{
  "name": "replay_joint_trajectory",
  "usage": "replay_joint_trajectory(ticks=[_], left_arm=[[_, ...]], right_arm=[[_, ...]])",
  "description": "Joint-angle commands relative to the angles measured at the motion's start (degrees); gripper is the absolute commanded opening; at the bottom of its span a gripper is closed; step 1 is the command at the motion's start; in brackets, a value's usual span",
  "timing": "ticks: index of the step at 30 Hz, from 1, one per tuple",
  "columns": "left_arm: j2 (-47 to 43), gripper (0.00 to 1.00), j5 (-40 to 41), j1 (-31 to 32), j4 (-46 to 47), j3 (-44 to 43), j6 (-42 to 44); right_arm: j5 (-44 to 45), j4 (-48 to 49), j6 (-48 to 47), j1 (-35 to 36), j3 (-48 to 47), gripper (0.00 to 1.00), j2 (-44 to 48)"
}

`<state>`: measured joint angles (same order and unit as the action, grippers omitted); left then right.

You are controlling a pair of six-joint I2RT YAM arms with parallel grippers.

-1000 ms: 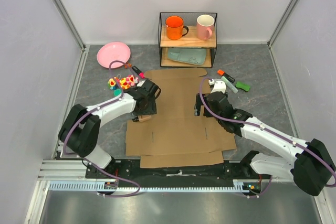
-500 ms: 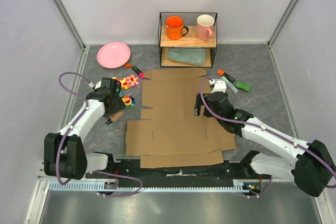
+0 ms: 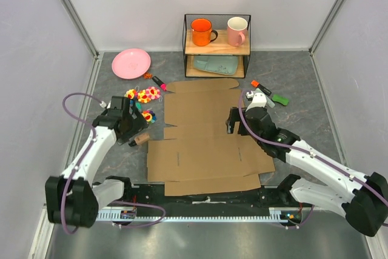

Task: Fold the paper box

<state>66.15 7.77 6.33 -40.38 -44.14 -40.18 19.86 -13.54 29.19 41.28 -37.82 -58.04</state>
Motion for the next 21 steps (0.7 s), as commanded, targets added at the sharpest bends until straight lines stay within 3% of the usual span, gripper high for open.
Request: replay_joint_trajectory(ticks=[1, 7, 12, 17, 21], left_arm=[[-7.17, 1.0, -1.27, 2.09, -3.21, 2.57, -3.67], [-14.81, 1.0, -6.89, 7.8, -4.27, 8.79, -13.85], [-17.98, 1.0, -3.38, 16.68, -5.23, 17.41, -23.51], [-16.85, 1.0, -2.24, 16.79, -2.17, 20.76, -25.64], [-14.91, 0.83, -3.72, 16.79, 3.98, 20.94, -21.96]], right_arm=[[0.18, -0.17, 0.69, -0.06, 1.0, 0.98, 1.53], [-1.4, -0.08, 2.1, -0.06, 2.05, 0.98, 1.61], [-2.19, 0.44, 3.07, -0.06, 2.84, 0.98, 2.41], [-2.63, 0.36, 3.15, -0.06, 3.1, 0.98, 2.84], [-2.54, 0.09, 2.72, -0.06, 3.46, 0.98, 3.64]])
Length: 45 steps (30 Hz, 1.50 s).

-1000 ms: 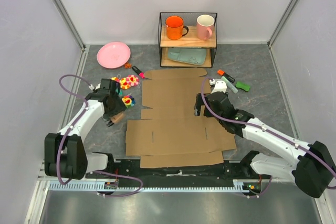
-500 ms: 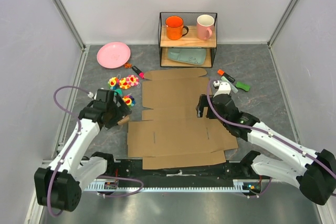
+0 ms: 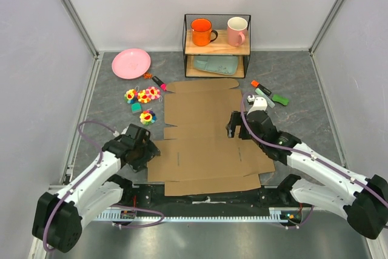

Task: Fold the paper box

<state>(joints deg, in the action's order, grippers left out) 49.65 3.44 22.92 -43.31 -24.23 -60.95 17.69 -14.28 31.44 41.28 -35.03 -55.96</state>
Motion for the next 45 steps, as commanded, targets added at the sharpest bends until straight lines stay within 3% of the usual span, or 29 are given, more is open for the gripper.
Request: replay_joint_trajectory(ticks=[1, 3, 4, 6, 12, 17, 22, 25, 30, 37, 41, 43, 44, 45], left_arm=[[1.77, 0.61, -0.97, 0.2, 9.01, 1.37, -0.15], [1.86, 0.35, -6.76, 0.2, 13.66, 1.81, 2.06], [2.03, 0.14, -8.35, 0.2, 14.56, 2.16, 2.5], [2.21, 0.02, -10.56, 0.2, 15.01, 2.08, 3.03], [-1.56, 0.02, -14.34, 0.2, 14.92, -2.48, 8.47], [-3.24, 0.02, -21.53, 0.2, 18.52, -13.46, 17.59], [6.3, 0.02, -36.8, 0.2, 17.48, -28.31, 26.73], [15.52, 0.02, -39.21, 0.11, 10.72, -36.75, 33.32], [28.99, 0.02, -36.59, -2.61, -0.36, -48.79, 41.87], [41.66, 0.02, -29.13, -9.91, -4.4, -54.16, 45.91], [44.74, 0.04, -17.71, -10.26, -7.22, -56.19, 46.36], [44.22, 0.23, -11.13, -10.26, -7.84, -55.67, 43.83], [43.44, 0.46, -9.44, -10.35, -7.49, -55.06, 42.94], [41.34, 0.61, -7.59, -10.35, -7.14, -53.4, 41.71]], right_arm=[[-0.29, 0.66, 0.38, -0.06, 0.66, 0.98, 1.91], [-0.2, -0.22, 0.2, -0.06, 0.22, 0.98, 2.44], [0.06, -0.39, -0.06, -0.06, 0.05, 0.98, 2.96], [0.24, -1.09, -0.24, -0.14, -0.39, 0.98, 3.93], [-0.29, -3.73, -0.33, -0.06, -3.29, 0.98, 6.48], [-0.03, -6.89, -1.9, -0.06, -9.08, 0.98, 9.47], [-0.03, -9.62, -4.28, -0.06, -15.85, 0.98, 10.26], [-0.12, -11.11, -4.72, -0.06, -17.35, 0.98, 9.47], [-1.26, -12.61, -4.37, -0.06, -16.83, 0.98, 9.91], [-1.87, -14.54, -4.72, 0.03, -14.38, 0.98, 12.19], [-2.05, -14.63, -4.46, 0.03, -12.26, 0.98, 12.72], [-2.13, -14.63, -4.46, -0.06, -11.56, 0.98, 12.64], [-1.96, -14.46, -4.46, -0.06, -11.38, 0.98, 12.55], [-1.96, -14.46, -4.37, -0.06, -11.21, 0.98, 12.46]])
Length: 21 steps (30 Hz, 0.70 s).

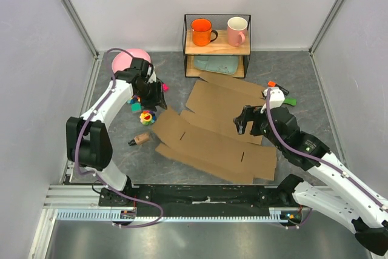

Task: Fold the paper box

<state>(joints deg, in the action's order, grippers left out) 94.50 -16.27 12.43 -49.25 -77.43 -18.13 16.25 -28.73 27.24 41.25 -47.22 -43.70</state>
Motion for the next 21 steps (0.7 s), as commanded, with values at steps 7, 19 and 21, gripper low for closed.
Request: replay_joint_trajectory(ticks=[7, 19, 21], left_arm=[[-20.45, 1.0, 20.4, 0.05, 3.55, 7.28, -15.16], [-60.91, 1.0, 29.71, 28.75, 4.54, 43.24, -68.07], [-62.41, 1.0, 32.69, 33.78, 0.06, 44.38, -76.3]], right_arm=[[0.71, 0.69, -0.61, -0.03, 0.73, 0.98, -0.15], [-0.69, 4.82, 1.76, -0.03, 3.8, 0.98, -2.17], [-0.78, 6.13, 2.2, -0.04, 5.2, 0.98, -2.44]])
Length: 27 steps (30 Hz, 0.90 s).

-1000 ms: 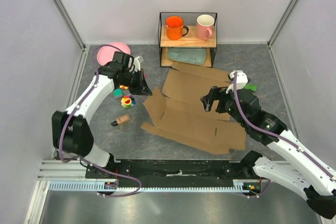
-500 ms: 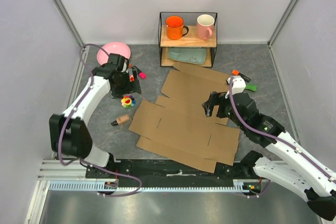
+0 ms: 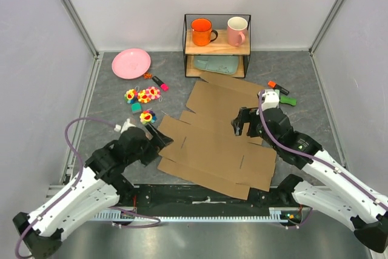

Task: Fold the paper box

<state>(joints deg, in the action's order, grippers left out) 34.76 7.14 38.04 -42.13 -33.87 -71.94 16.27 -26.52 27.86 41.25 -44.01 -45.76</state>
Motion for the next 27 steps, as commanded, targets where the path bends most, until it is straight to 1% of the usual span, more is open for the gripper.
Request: replay_joint_trajectory(ticks=[1, 2, 3, 4, 6, 8, 12, 13, 14, 16, 17, 19, 20, 21, 27], left_arm=[[-2.51, 1.0, 10.34, 13.06, -9.96, 1.34, -25.06], [-2.07, 0.99, 11.57, 15.37, -11.73, 2.3, -27.44], [-0.15, 1.0, 13.41, 17.22, -13.49, 2.58, -32.07], [1.08, 1.0, 13.86, 19.76, -16.81, 2.67, -34.03], [4.24, 1.0, 13.78, 21.02, -18.16, 3.54, -37.55], [5.4, 1.0, 13.78, 21.46, -16.86, 5.91, -38.88], [2.69, 1.0, 15.36, 21.46, -11.41, 12.41, -41.61], [0.42, 1.0, 15.36, 21.46, -10.44, 15.03, -41.96], [-0.65, 1.0, 15.45, 21.46, -7.12, 16.45, -41.79], [-2.93, 0.98, 15.63, 21.46, -3.33, 20.22, -41.35], [-3.38, 0.97, 16.06, 21.46, 1.21, 21.38, -39.78], [-4.26, 0.93, 16.59, 21.46, 5.2, 24.27, -38.81], [-4.35, 0.91, 16.86, 21.46, 7.39, 25.07, -36.89], [-4.44, 0.9, 16.68, 21.46, 10.98, 25.86, -36.52], [-0.4, 0.78, 16.24, 21.46, 15.4, 28.15, -35.81]], right_arm=[[-0.98, 4.37, 1.85, -0.03, 2.61, 0.98, -0.82], [-1.5, 4.72, 2.55, -0.03, 2.96, 0.98, -1.17], [-1.94, 5.34, 2.81, -0.03, 3.57, 0.98, -1.44], [-2.29, 5.6, 3.25, -0.03, 3.67, 0.98, -2.05], [-3.17, 5.78, 3.69, -0.03, 3.84, 0.98, -2.41], [-3.09, 5.69, 3.61, -0.03, 4.1, 0.98, -2.32], [-2.65, 5.52, 3.61, -0.12, 4.28, 0.98, -1.09], [-2.65, 5.43, 3.61, -0.04, 4.37, 0.98, -0.57], [-2.56, 5.34, 3.61, 0.05, 4.46, 0.98, -0.3], [-2.12, 5.43, 3.7, -0.03, 4.81, 0.98, 0.23], [-2.04, 5.52, 3.61, -0.03, 4.98, 0.98, 0.32], [-2.3, 5.61, 3.78, -0.03, 5.16, 0.98, 0.23], [-2.47, 5.69, 3.87, -0.03, 5.25, 0.98, 0.23], [-2.65, 5.69, 3.78, -0.03, 5.25, 0.98, 0.32], [-2.12, 5.52, 3.08, -0.12, 5.6, 0.98, 1.37]])
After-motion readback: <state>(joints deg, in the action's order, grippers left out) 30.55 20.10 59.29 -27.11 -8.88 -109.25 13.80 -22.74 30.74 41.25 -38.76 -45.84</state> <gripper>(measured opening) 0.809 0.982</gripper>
